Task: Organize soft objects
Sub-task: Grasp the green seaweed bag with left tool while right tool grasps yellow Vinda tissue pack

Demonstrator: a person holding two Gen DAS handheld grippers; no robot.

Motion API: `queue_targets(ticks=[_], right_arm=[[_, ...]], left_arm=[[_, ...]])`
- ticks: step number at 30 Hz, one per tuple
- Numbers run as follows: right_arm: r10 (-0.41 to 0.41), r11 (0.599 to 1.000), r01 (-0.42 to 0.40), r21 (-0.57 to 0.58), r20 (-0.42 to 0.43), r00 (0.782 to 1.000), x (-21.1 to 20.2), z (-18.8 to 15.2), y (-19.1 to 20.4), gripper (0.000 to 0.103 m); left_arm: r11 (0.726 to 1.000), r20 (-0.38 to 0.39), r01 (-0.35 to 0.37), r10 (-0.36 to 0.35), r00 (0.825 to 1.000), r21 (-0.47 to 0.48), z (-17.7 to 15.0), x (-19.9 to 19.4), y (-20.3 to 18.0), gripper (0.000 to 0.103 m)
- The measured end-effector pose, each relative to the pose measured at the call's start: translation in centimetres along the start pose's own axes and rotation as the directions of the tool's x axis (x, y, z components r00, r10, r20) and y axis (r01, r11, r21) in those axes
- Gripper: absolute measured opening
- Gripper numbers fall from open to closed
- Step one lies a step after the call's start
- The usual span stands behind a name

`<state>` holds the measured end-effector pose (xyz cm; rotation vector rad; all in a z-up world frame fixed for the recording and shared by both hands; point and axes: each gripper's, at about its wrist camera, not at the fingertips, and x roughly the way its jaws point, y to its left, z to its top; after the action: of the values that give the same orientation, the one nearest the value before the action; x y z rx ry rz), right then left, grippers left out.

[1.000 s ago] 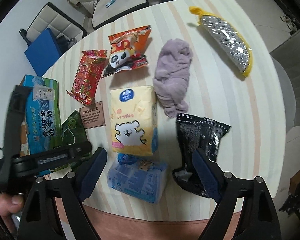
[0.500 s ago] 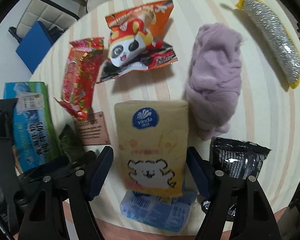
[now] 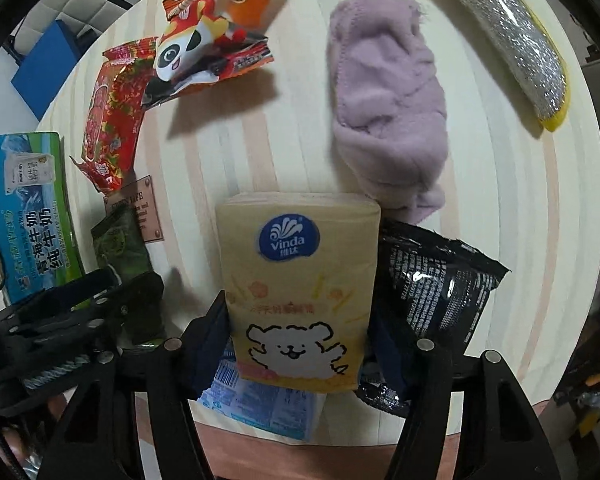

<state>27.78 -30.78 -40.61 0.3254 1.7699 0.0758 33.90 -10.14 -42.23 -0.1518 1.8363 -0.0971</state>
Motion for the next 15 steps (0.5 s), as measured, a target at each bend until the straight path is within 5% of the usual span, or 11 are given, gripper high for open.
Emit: queue_targets(ticks=[4, 10, 15], right_arm=[[-0.007, 1.0, 0.007, -0.005, 0.007, 1.0, -0.6, -0.2, 0.1, 0.068], [-0.022, 1.0, 0.022, 0.007, 0.004, 1.0, -0.9, 0.3, 0.1, 0.068], [-0.052, 0.999, 0.052, 0.008, -0.01, 0.999, 0.1, 0.5, 1.5, 0.068]], left_arm=[[0.996, 0.013, -0.087, 0.087, 0.996, -0.029, 1.0, -0.9, 1.3, 0.078], [0.985, -0.099, -0.171, 0.17, 0.98, 0.006, 1.5, 2.8, 1.1, 0.078], [0.986, -0.071, -0.167, 0.166, 0.983, -0.003, 1.5, 2.9, 1.0, 0.048]])
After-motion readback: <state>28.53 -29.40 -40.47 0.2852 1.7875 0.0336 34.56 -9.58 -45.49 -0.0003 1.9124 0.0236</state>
